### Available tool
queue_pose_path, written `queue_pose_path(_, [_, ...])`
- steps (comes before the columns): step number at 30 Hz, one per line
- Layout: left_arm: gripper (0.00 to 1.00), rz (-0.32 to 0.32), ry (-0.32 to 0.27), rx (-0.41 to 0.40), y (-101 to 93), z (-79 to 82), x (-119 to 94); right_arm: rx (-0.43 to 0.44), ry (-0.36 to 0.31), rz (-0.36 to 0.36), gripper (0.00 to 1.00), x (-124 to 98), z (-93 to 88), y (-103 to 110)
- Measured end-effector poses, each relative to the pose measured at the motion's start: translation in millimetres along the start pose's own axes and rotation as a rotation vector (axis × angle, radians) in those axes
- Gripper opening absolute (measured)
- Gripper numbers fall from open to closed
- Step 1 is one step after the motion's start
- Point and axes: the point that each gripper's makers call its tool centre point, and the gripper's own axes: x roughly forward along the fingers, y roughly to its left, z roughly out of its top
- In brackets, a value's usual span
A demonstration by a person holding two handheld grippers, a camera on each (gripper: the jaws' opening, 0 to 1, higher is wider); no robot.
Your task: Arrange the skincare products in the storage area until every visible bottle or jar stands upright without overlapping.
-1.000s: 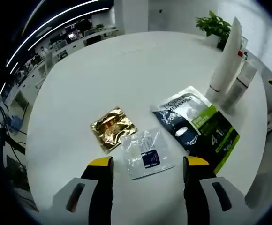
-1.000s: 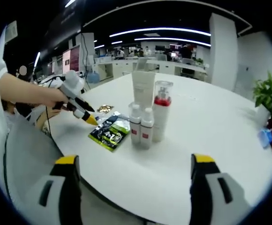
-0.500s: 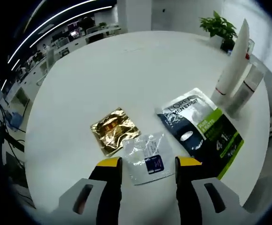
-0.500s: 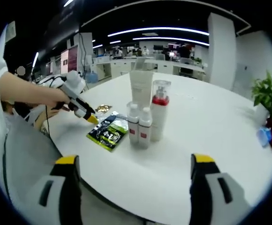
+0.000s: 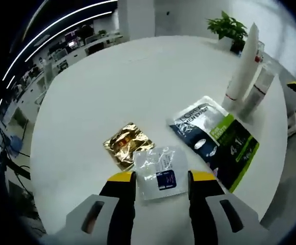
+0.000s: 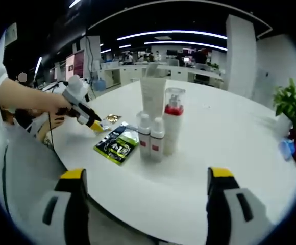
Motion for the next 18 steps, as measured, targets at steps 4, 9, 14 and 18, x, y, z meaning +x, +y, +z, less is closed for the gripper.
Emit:
queue_pose_path(4, [0.38,-0.051,0.015,0.131,0.0,0.5,-11,-0.004,-0.003,0.001,0.98,0,0.5,0])
queue_pose_path(9, [0.38,-0.146,0.048,0.276,-7.7,-1.3,-18,-0.007,-0.005,-0.002,0.98,0,0.9,0])
queue_pose_path(14, [0.38,-0.225,0.093,0.409,-16.6,-8.3,-20,-0.008,-0.005,-0.004,0.98,0,0.9,0])
queue_pose_path(18, [0.38,-0.303,0.103,0.442,-27.3,-13.5,-18,-0.010,-0.001,-0.005,0.98,0,0.5,0])
